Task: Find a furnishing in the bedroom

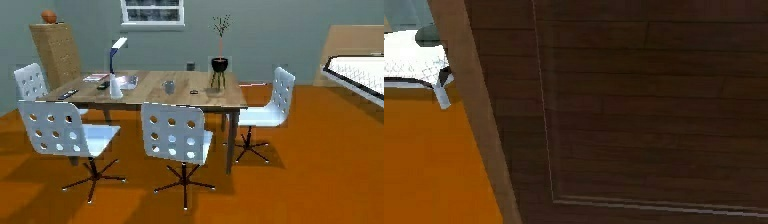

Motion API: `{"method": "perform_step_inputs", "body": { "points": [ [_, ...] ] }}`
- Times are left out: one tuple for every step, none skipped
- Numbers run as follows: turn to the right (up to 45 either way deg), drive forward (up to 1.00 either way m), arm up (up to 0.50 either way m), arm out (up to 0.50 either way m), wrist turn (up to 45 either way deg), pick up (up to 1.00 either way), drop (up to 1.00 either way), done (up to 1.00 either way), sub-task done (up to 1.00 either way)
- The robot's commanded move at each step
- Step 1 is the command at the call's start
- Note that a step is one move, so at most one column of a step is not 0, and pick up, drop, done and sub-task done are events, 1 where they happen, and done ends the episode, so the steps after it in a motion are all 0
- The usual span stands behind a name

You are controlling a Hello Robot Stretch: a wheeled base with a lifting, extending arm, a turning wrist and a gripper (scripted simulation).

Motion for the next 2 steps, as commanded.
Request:
{"method": "perform_step_inputs", "body": {
  "points": [
    [0.0,0.35,0.00,0.00,0.0,0.00,0.00,0.00,0.00],
    [0.0,0.00,0.00,0.00,0.0,0.00,0.00,1.00,0.00]
  ]
}}
